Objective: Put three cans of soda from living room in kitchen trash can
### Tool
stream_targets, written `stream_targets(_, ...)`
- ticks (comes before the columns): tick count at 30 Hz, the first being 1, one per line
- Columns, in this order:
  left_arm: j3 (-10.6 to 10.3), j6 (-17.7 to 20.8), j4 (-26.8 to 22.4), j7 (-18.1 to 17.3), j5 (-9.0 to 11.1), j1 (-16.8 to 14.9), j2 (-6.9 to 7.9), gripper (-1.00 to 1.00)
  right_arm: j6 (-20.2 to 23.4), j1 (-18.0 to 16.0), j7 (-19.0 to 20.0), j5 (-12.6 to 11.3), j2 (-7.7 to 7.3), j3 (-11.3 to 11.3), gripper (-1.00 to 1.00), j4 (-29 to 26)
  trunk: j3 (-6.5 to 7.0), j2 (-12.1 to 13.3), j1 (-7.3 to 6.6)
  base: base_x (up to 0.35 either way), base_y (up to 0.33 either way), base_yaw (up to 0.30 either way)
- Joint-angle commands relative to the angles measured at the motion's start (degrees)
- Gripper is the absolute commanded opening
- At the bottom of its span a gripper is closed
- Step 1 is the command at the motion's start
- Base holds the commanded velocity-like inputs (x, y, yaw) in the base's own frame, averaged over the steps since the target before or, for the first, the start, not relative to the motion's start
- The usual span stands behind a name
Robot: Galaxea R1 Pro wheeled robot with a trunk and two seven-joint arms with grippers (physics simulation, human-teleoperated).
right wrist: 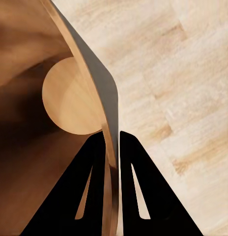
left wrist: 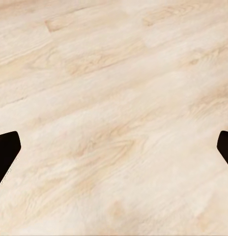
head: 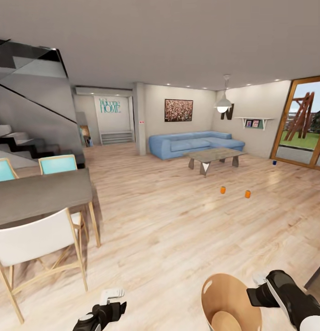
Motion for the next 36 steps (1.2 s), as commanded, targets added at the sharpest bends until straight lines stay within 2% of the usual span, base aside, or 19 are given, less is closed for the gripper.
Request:
stream_targets(1,0.0,0.0,0.1,0.0,0.0,0.0,0.00,1.00,0.1,0.0,0.4,-0.8,0.04,0.0,-1.00,0.0,0.01,0.0,0.00,0.347,0.075,0.000)
stream_targets(12,0.2,-0.3,0.6,0.0,0.0,0.0,0.01,1.00,0.2,0.0,0.3,-0.6,0.02,0.3,-1.00,0.1,0.01,0.0,0.00,0.347,0.062,0.000)
stream_targets(16,0.3,-1.3,2.5,0.0,0.0,0.0,0.02,1.00,0.2,0.0,0.4,-0.6,0.22,0.5,-1.00,0.1,0.01,0.0,0.00,0.347,0.009,-0.014)
stream_targets(24,0.2,-2.8,5.0,0.1,0.0,-0.1,0.00,1.00,0.2,0.0,0.4,-0.9,0.32,0.5,-1.00,0.1,0.01,0.0,0.00,0.347,0.001,-0.198)
stream_targets(36,0.1,-3.9,6.9,0.1,0.0,-0.1,0.00,1.00,0.2,0.0,0.2,-0.6,0.51,1.0,-1.00,0.1,0.01,0.0,0.00,0.347,0.000,-0.026)
